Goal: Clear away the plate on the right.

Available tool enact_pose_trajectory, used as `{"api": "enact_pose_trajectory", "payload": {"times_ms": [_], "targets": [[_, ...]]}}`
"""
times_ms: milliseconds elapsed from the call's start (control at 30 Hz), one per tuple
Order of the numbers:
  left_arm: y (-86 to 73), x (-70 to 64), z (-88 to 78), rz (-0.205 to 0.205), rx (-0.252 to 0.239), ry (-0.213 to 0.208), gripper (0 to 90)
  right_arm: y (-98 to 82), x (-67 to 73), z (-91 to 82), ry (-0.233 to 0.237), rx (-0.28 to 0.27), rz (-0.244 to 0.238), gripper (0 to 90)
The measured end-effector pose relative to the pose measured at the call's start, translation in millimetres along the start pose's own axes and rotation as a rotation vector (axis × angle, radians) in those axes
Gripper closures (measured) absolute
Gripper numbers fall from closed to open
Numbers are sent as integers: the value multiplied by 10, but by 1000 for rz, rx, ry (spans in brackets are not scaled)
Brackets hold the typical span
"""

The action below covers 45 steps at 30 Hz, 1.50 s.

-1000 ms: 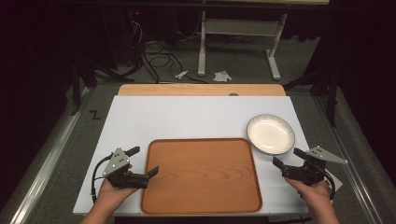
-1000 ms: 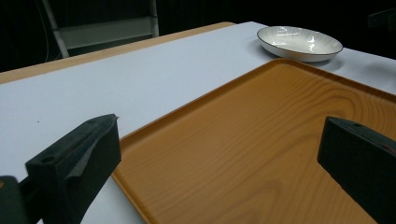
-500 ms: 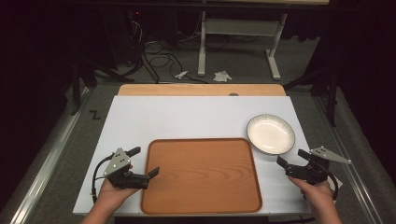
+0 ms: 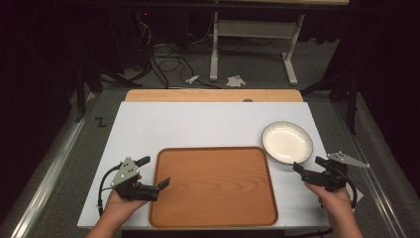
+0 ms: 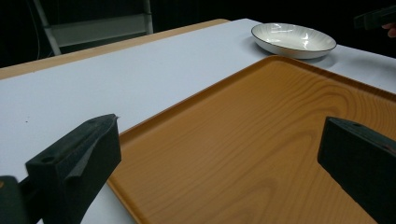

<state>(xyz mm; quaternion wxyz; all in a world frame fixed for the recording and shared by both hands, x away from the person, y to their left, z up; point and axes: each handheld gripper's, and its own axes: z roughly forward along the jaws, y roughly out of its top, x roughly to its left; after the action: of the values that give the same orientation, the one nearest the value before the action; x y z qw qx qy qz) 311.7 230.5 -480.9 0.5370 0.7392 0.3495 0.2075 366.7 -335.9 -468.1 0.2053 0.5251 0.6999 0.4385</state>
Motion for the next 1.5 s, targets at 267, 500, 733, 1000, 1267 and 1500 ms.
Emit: {"api": "enact_pose_trajectory", "payload": {"times_ms": [267, 500, 733, 1000, 1267, 1500], "targets": [[-2, 13, -17, -1, -4, -4, 6, 162, -14, 107, -28, 43, 2, 31], [0, 5, -15, -1, -9, -6, 5, 310, 6, 178, -20, 49, 17, 25], [-1, 8, -8, -1, -5, -7, 5, 377, -2, 300, -43, 52, 35, 27], [-2, 10, -20, -2, -6, -7, 6, 341, -32, 329, -34, -19, 111, 36], [1, -8, -11, 5, -6, -11, 5, 189, -149, 270, -25, -30, 193, 79], [-2, -14, -5, 4, -3, -15, 6, 70, -285, 239, -28, -12, 263, 155]]}}
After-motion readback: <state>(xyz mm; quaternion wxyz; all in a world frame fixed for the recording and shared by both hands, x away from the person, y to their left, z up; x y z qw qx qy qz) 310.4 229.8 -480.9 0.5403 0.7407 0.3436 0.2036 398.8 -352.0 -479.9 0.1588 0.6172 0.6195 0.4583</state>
